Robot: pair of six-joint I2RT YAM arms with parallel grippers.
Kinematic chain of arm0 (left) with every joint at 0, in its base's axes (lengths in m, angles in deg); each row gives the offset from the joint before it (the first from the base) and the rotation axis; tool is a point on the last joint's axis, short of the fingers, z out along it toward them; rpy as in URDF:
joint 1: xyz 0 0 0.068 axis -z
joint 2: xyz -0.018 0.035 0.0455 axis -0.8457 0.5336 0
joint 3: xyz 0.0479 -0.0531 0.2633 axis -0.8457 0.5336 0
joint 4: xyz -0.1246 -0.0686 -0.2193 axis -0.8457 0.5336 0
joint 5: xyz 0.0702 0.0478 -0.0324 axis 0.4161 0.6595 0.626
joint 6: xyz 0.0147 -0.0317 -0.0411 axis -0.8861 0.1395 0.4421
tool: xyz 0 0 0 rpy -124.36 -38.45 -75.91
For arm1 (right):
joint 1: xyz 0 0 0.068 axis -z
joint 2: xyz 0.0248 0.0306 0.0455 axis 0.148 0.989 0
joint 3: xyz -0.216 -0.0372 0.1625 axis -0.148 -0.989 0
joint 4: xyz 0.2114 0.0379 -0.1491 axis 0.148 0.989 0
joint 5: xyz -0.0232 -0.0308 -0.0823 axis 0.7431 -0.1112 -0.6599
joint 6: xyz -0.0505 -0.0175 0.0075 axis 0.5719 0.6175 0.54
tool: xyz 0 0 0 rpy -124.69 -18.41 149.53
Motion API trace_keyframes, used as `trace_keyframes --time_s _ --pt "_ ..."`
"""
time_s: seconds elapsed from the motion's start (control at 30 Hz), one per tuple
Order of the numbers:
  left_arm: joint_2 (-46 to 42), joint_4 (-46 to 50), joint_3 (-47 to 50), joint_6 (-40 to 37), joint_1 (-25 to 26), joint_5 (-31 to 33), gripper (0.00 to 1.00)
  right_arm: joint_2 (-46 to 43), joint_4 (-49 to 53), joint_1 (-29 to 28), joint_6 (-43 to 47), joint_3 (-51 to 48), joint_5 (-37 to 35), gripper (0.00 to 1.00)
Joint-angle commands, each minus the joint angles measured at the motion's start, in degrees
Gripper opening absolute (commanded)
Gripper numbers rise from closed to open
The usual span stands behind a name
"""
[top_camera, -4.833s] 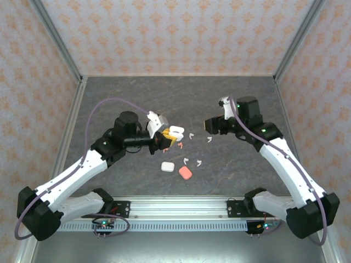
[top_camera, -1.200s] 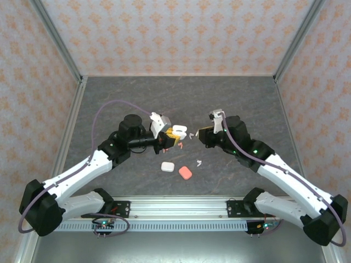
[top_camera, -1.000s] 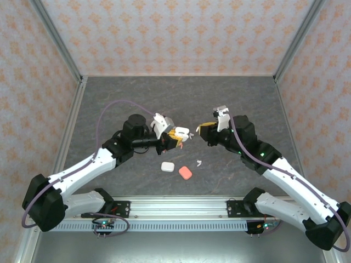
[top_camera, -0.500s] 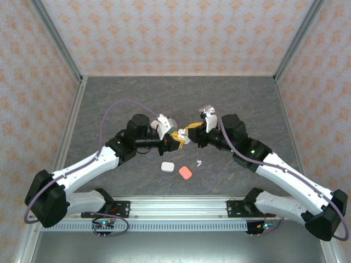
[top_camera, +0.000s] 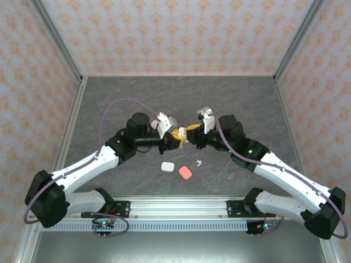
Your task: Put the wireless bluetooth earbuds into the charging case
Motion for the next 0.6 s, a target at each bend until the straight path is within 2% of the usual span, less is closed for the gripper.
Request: trace_keyframes --time_s 0.0,0.57 --pt "-0.07 -2.27 -1.90 -0.36 0.56 -0.75 0.00 0.00 -2.18 -0.47 1.04 -0.97 -1.15 0.19" --pt "-0.08 -2.10 -2.22 -0.36 0.71 -0.43 0.00 1.56 -4.71 -1.52 0.75 -1.26 0.05 0.19"
